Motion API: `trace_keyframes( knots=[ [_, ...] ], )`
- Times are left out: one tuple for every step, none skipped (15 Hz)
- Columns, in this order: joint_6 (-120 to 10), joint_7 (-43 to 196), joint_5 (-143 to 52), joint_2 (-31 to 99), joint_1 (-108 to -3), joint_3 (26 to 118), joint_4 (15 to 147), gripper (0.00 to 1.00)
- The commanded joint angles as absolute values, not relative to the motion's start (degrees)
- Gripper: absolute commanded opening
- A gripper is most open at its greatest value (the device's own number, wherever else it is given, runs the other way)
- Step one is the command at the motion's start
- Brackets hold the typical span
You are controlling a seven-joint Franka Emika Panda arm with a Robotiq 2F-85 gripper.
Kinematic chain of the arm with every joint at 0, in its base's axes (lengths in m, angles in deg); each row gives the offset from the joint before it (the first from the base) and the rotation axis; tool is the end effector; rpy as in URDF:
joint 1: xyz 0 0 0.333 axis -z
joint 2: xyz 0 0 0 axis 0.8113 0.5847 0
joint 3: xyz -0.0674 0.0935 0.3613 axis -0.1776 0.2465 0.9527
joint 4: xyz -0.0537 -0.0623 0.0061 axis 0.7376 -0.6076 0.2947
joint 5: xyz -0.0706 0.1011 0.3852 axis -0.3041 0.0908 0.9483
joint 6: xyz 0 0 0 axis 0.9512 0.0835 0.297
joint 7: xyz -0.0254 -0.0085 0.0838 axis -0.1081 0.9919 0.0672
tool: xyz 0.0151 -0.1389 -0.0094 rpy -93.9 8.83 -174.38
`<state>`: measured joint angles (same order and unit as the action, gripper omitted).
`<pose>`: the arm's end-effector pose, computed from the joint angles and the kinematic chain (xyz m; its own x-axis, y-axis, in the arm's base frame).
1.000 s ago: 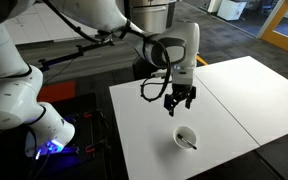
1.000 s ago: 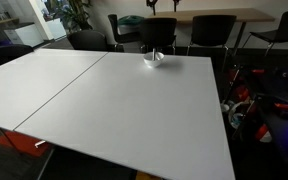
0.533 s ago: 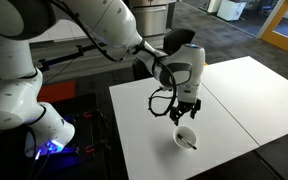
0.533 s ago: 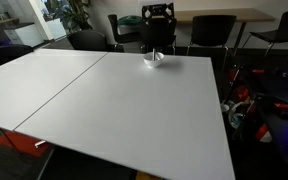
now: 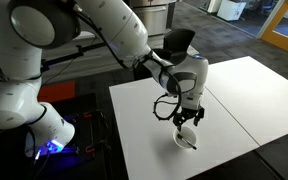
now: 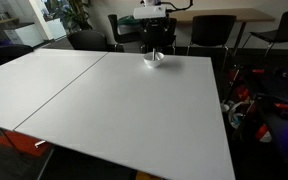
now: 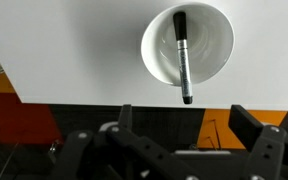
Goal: Remove the marker from the bowl and put it on the table
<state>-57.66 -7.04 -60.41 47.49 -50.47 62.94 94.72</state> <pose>0.6582 -0.1952 0.2649 -0.0019 -0.9470 0.3212 -0.9994 0.0129 0.0322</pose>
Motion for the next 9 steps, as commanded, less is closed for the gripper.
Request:
trace_keyframes(
  knots=[
    [-57.2, -8.8, -58.8, 51.8, -51.7, 61.2, 90.7, 0.97],
    [-57.0, -8.8, -58.5, 52.7, -51.6, 61.1, 90.1, 0.95],
    [-57.1, -8.6, -58.1, 53.8, -51.5, 61.0, 89.5, 0.94],
    [-57.0, -8.5, -57.6, 54.6, -51.5, 60.9, 89.2, 0.90],
    [-56.9, -8.4, -57.2, 55.4, -51.5, 60.8, 88.8, 0.90],
    [-56.8, -8.2, -56.8, 56.2, -51.4, 60.6, 88.4, 0.84],
    [-56.9, -8.3, -56.6, 57.1, -51.5, 60.4, 88.1, 0.84],
    [-56.8, -8.2, -56.3, 57.7, -51.6, 60.3, 87.7, 0.81],
    [-56.8, -8.3, -56.1, 58.6, -51.6, 60.0, 87.1, 0.79]
  ],
)
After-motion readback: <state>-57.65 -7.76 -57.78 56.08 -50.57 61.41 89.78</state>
